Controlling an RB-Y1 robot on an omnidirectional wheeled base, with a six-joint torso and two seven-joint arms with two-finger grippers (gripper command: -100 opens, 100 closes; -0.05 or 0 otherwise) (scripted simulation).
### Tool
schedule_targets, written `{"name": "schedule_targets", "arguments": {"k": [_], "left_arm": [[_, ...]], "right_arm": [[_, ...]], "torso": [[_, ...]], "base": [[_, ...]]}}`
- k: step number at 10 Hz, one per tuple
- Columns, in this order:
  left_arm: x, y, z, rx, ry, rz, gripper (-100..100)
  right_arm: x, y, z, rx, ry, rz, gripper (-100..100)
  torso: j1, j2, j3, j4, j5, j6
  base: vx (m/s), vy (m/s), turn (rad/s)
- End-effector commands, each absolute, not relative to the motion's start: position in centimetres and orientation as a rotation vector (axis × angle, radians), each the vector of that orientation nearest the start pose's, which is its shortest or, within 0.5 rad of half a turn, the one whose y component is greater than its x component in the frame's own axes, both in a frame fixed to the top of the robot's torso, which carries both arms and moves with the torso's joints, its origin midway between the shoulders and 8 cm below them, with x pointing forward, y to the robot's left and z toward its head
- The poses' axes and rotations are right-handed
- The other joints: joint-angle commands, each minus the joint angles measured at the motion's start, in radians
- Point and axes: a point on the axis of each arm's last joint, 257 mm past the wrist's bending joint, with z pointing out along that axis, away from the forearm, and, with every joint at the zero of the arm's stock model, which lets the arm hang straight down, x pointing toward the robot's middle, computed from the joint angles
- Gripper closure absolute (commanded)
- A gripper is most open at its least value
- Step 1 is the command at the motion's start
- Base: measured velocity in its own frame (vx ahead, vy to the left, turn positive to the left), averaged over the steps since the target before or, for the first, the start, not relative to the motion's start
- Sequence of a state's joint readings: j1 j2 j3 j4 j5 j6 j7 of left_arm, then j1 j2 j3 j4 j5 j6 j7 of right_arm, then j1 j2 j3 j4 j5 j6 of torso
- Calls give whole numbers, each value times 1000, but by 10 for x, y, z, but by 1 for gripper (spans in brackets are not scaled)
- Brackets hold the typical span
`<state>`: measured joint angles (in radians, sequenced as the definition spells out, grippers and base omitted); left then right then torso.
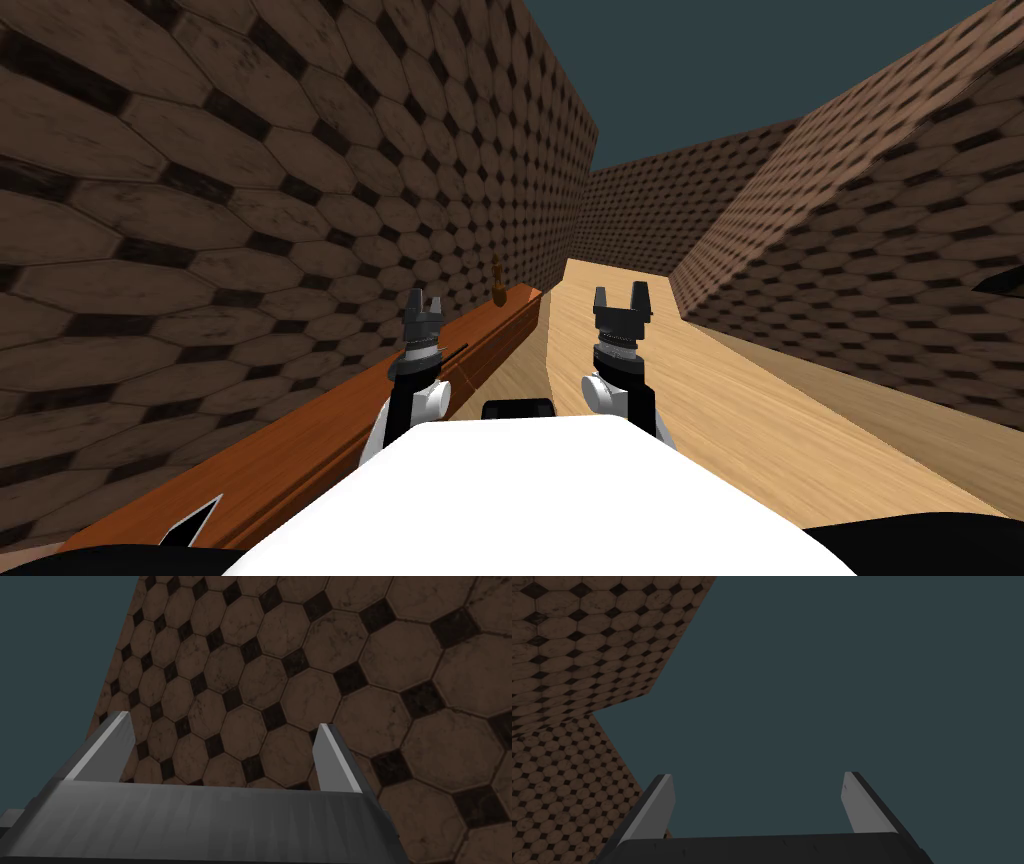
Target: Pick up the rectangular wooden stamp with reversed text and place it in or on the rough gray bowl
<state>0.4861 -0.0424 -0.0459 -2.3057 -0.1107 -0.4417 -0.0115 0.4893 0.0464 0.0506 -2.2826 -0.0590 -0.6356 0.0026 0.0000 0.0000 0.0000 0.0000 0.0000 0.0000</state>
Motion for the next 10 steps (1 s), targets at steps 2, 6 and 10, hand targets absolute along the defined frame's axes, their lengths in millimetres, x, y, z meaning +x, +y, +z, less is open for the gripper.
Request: {"name": "schedule_targets", "arguments": {"k": [2,6,10], "left_arm": [[368,259,7,-666,738,-1251,-100],[400,278,-47,-776,878,-1206,-100],[419,296,-88,-879,962,-1164,-100]], "right_arm": [[319,-272,53,613,427,1414,0],[319,-272,53,613,427,1414,0],[319,-272,53,613,427,1414,0]], "torso": [[1,0,0,0,0,0],[2,2,1,0,0,0],[1,1,0,0,0,0]], "base": [[-16,10,-49],[-29,18,-57],[-15,13,-37]]}}
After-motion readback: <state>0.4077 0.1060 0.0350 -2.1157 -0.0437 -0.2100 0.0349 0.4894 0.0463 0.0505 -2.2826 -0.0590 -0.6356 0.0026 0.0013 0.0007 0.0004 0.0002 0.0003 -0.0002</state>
